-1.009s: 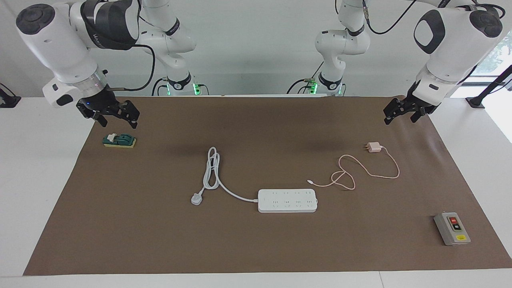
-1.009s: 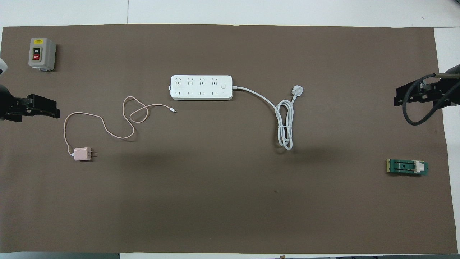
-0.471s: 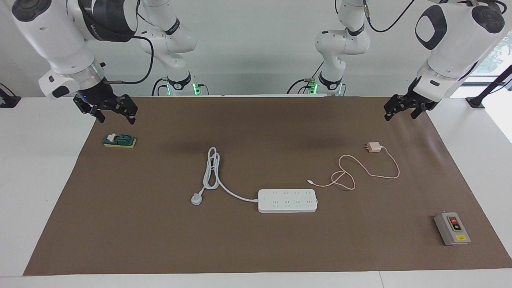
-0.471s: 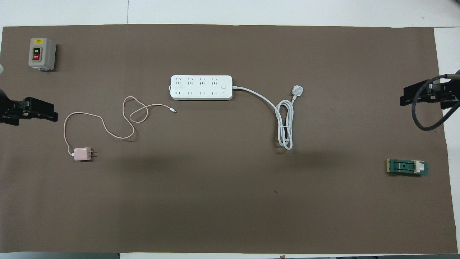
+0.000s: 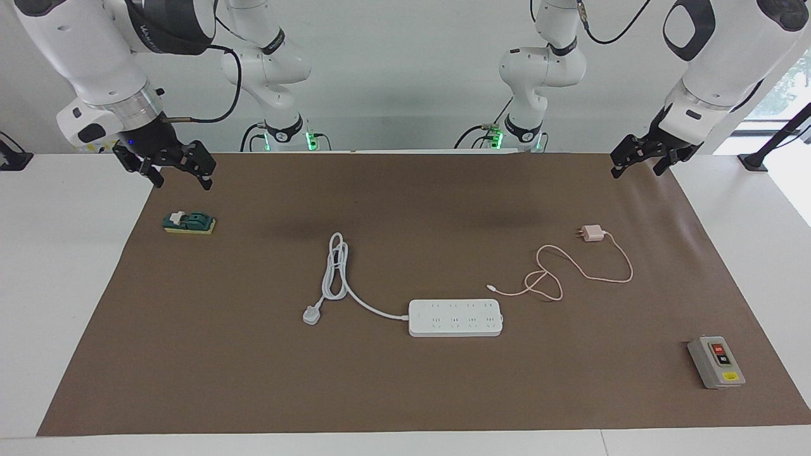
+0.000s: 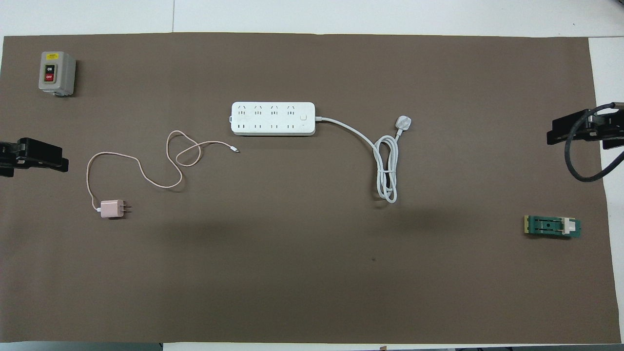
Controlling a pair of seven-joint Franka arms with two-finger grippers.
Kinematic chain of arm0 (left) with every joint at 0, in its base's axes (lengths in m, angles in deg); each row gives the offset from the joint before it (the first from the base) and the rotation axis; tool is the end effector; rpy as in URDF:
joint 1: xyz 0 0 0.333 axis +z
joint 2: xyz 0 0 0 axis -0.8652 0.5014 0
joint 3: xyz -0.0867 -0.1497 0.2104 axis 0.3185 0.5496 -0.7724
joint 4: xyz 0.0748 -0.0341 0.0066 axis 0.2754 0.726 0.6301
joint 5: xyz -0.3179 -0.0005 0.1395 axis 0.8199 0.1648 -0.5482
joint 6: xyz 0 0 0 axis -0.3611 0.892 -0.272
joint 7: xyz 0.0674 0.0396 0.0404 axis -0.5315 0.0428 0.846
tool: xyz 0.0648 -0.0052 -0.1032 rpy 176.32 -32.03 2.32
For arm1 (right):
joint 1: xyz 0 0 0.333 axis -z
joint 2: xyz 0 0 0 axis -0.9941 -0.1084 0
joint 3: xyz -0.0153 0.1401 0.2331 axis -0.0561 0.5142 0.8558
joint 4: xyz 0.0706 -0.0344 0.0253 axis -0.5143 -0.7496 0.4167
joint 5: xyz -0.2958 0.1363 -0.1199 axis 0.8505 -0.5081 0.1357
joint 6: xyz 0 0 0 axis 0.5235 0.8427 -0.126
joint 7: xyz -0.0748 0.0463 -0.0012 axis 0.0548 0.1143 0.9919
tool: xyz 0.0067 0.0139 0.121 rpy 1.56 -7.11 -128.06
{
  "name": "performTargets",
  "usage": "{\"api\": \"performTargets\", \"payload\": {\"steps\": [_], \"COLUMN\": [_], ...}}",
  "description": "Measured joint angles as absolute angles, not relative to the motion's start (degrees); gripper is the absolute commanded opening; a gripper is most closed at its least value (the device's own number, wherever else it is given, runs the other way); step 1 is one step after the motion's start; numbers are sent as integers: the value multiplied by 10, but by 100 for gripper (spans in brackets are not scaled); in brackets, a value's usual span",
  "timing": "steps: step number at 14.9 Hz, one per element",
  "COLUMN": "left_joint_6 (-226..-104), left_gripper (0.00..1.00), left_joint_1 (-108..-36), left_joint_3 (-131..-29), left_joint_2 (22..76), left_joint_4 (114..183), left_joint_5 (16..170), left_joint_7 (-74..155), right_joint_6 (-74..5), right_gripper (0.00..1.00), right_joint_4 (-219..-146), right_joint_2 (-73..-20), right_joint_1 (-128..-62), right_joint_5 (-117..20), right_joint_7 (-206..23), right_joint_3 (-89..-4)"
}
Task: Unplug charger and place it aside
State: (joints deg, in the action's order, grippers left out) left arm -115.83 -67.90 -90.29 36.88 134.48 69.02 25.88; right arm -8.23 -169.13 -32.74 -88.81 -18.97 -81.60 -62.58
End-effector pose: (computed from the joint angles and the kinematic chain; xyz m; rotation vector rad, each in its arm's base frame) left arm 0.4910 -0.0054 0.5475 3.1149 0.0162 -0.1025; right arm 0.5151 -0.0311 0.5518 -3.1167 0.1676 0.0176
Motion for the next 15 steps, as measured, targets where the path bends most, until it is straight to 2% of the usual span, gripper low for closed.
{"api": "performTargets", "payload": {"steps": [15], "left_joint_6": [-1158], "left_gripper": [100], "left_joint_1": [-679], "left_joint_3": [-903], "left_joint_2": [369], "left_joint_4": [1344], "left_joint_5": [690], "left_joint_7": [197], "right_joint_6": [-82], "right_gripper": [100], "right_joint_4": [-1692], "right_joint_2": [-327], "right_joint_1": [-888], "right_joint_5": [-190], "right_joint_7": [-816], "right_joint_3": [-626]}}
